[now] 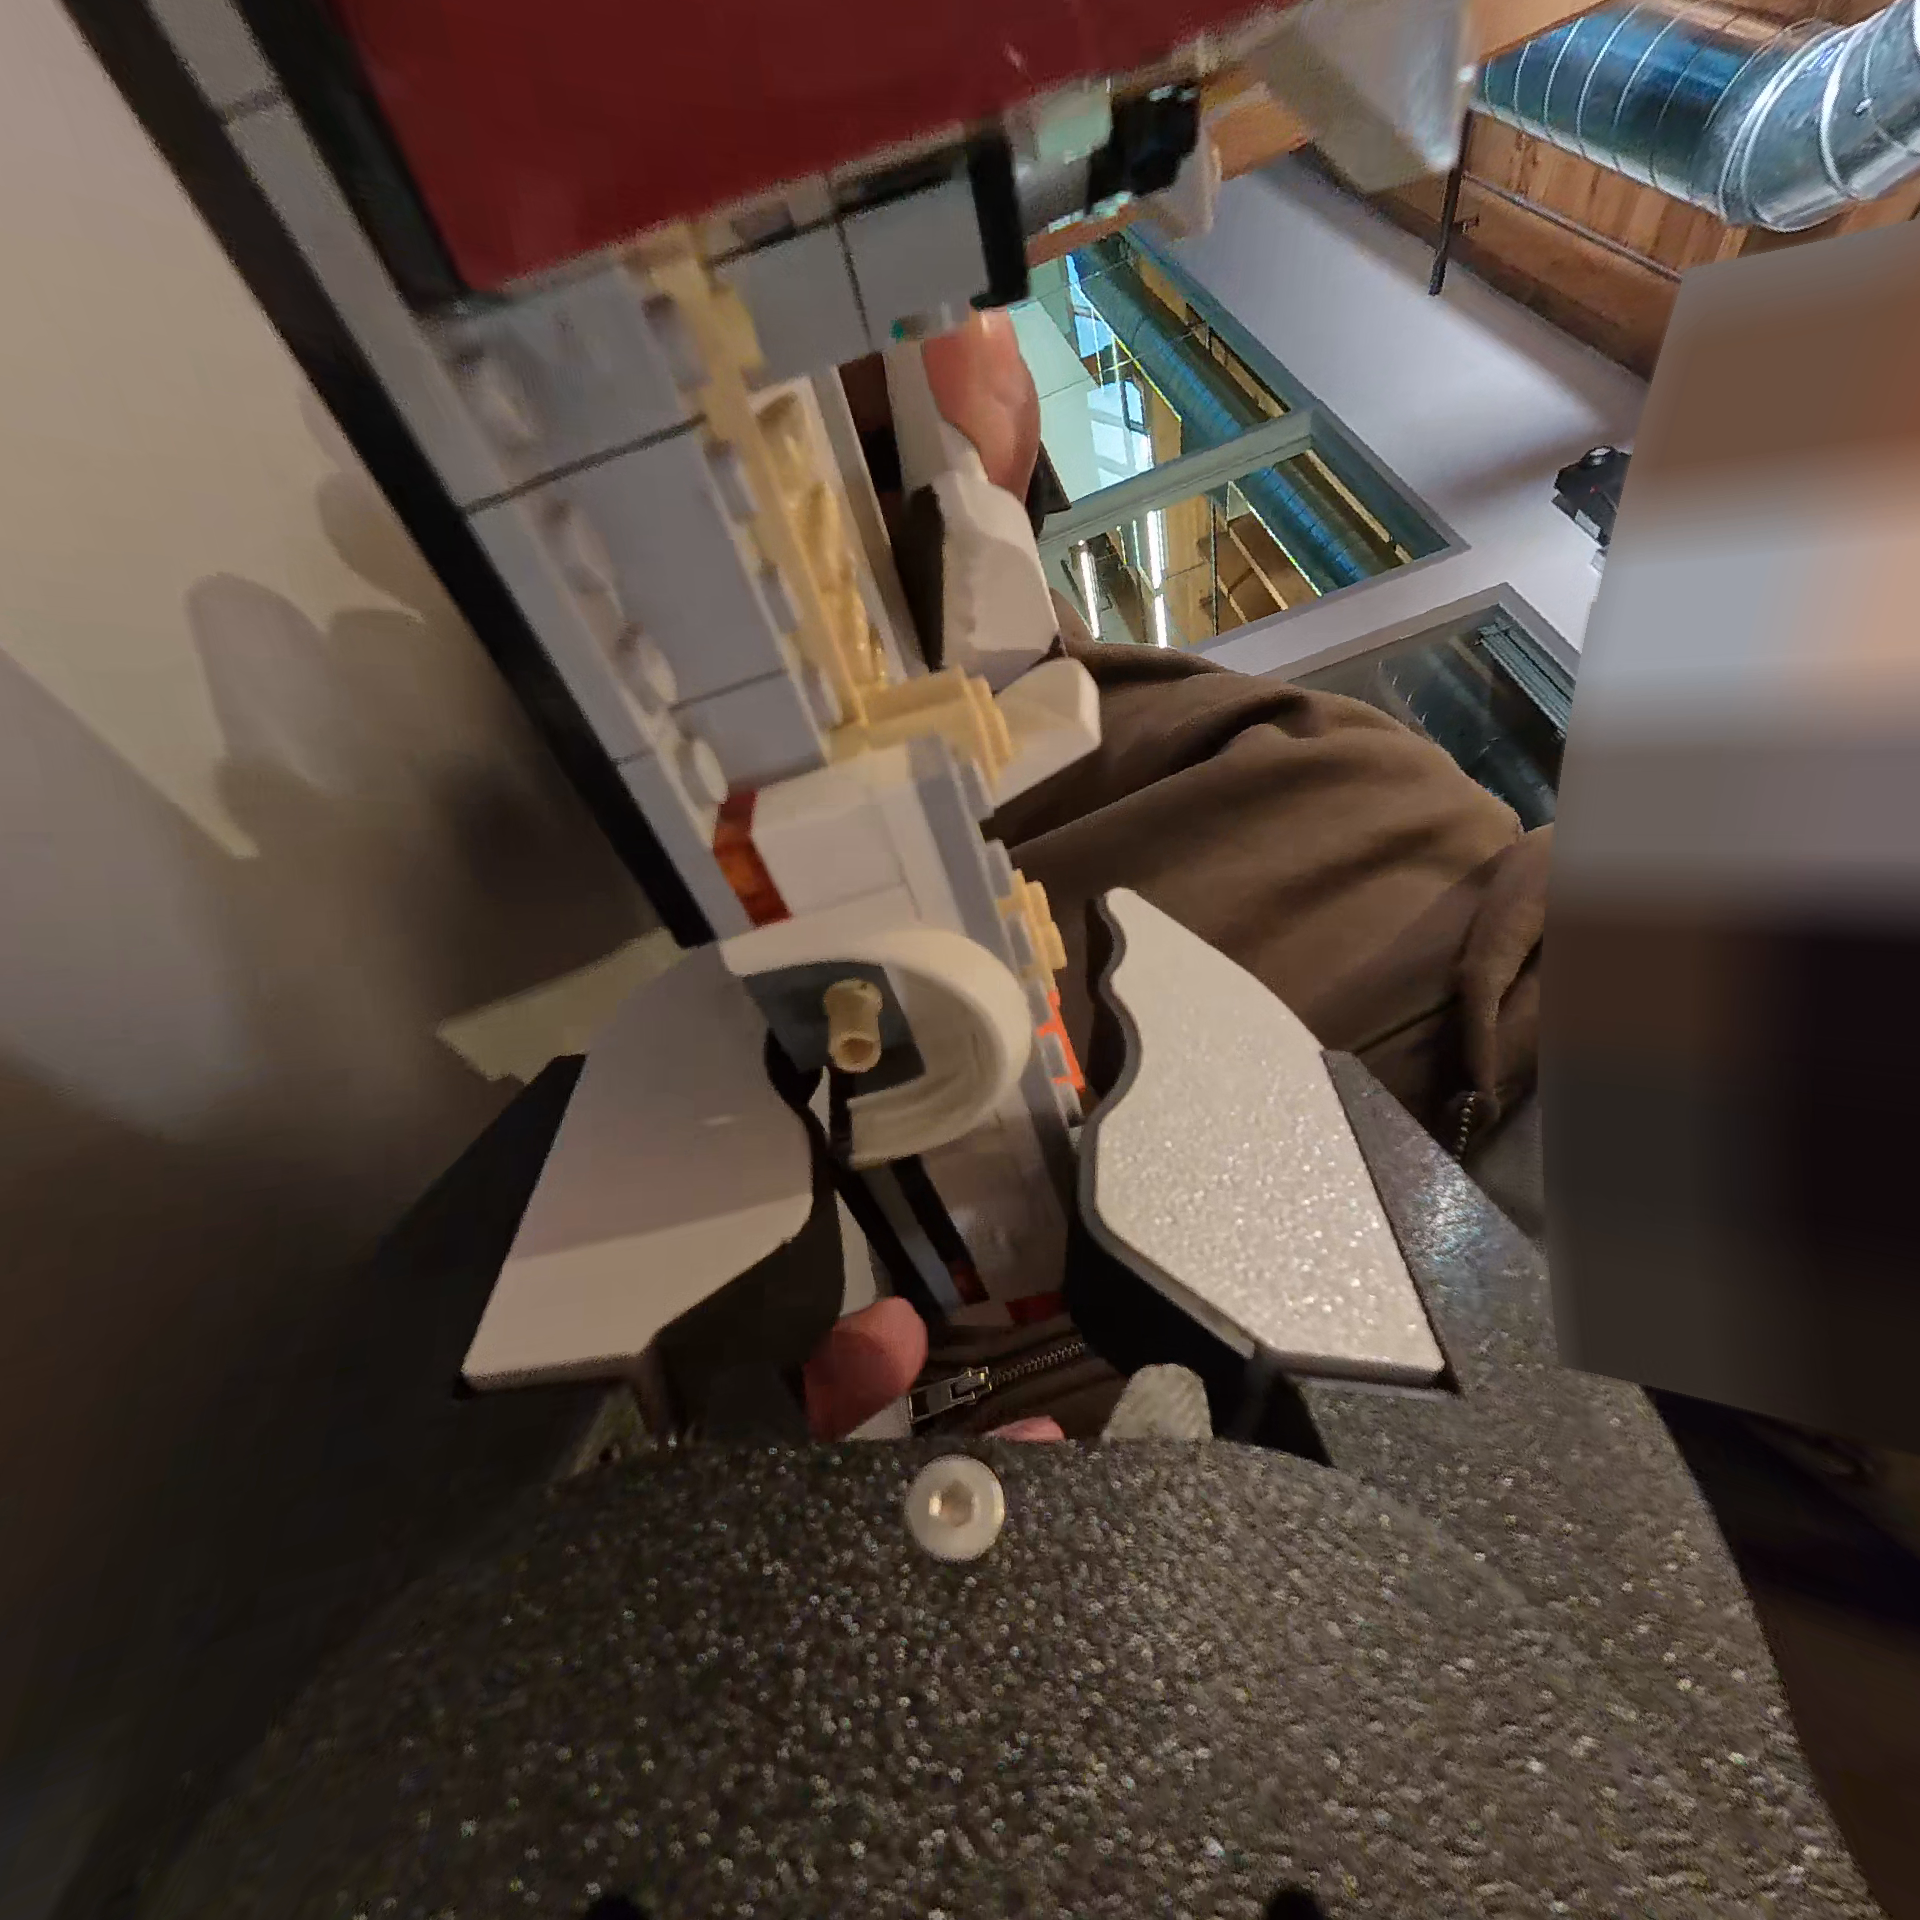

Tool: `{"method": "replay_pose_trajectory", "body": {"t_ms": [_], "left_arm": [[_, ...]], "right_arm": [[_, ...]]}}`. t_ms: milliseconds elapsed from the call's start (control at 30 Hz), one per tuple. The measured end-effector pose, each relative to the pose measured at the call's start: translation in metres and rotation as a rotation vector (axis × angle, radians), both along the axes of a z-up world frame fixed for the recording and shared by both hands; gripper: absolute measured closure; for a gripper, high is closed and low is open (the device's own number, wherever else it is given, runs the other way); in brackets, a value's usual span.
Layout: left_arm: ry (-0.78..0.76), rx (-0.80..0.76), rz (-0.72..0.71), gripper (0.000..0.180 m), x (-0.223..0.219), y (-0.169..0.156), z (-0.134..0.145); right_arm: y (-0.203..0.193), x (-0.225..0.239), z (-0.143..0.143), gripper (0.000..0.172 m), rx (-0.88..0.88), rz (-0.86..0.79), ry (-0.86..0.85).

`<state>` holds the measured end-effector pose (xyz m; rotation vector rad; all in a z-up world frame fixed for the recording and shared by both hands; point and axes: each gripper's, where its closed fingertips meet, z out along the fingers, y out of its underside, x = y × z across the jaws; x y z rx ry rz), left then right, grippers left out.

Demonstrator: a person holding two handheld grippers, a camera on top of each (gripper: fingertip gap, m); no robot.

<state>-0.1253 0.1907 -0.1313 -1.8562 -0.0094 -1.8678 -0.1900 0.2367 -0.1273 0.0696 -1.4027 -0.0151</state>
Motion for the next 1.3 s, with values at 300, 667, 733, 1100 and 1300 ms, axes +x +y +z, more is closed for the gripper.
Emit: {"method": "replay_pose_trajectory", "body": {"t_ms": [300, 667, 733, 1100, 1300], "left_arm": [[-0.160, -0.028, 0.097, 0.134, -0.003, 0.008, -0.001], [0.039, 0.035, 0.193, 0.134, -0.012, 0.016, -0.012], [0.038, 0.028, 0.209, 0.135, -0.016, 0.016, -0.013], [-0.004, 0.037, 0.233, 0.135, -0.023, 0.016, -0.009], [0.027, 0.044, 0.263, 0.134, -0.024, 0.018, -0.011]], "right_arm": [[0.001, -0.004, -0.011, 0.139, 0.015, -0.016, -0.038], [0.006, 0.000, -0.006, 0.128, 0.016, -0.017, -0.059], [0.006, 0.003, -0.008, 0.130, 0.015, -0.007, -0.102], [0.014, 0.011, -0.009, 0.140, -0.417, 0.033, -0.399], [-0.003, 0.000, 0.015, 0.149, -0.878, 0.063, -0.640]]}}
